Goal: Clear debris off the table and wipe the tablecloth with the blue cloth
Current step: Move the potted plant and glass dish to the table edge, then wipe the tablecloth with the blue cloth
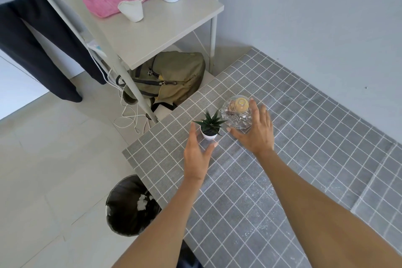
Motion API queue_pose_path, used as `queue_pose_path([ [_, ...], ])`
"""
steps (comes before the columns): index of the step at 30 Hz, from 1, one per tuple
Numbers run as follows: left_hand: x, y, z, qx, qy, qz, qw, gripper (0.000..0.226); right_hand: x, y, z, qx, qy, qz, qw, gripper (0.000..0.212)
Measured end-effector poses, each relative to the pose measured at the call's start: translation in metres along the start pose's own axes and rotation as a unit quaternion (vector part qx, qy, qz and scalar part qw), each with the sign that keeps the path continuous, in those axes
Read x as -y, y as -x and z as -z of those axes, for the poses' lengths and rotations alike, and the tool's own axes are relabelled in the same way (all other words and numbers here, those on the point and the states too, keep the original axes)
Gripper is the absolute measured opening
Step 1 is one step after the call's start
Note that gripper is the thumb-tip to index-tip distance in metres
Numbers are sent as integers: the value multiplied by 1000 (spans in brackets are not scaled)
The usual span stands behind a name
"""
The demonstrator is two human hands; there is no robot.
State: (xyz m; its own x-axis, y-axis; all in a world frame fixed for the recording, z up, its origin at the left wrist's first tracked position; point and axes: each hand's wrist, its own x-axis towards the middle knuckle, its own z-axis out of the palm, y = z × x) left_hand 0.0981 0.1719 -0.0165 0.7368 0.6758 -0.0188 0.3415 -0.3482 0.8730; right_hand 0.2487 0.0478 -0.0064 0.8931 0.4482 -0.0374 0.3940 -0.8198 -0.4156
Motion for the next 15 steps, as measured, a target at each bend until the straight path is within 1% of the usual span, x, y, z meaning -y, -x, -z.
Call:
queue_pose_path([
  [2, -4, 10, 6, 11, -46, 2, 999, 85, -6, 13, 4, 9, 5, -17, 1000, 109],
  [5, -7, 27, 15, 35, -147, -13, 988, 76, -15, 37, 14, 16, 32, -40, 999, 100],
  [7, -6, 37, 19, 84, -242, -35, 966, 71, -20, 57, 21, 13, 38, -56, 998, 86],
  [9, -5, 46, 22, 138, -327, -56, 933, 70, -24, 79, 29, 13, 36, -73, 997, 74],
  [12, -13, 61, 23, 179, -368, -70, 910, 71, -34, 119, 38, 24, 42, -96, 994, 66],
  [15, -30, 74, 16, 214, -373, -92, 898, 67, -48, 158, 46, 31, 45, -123, 991, 63],
])
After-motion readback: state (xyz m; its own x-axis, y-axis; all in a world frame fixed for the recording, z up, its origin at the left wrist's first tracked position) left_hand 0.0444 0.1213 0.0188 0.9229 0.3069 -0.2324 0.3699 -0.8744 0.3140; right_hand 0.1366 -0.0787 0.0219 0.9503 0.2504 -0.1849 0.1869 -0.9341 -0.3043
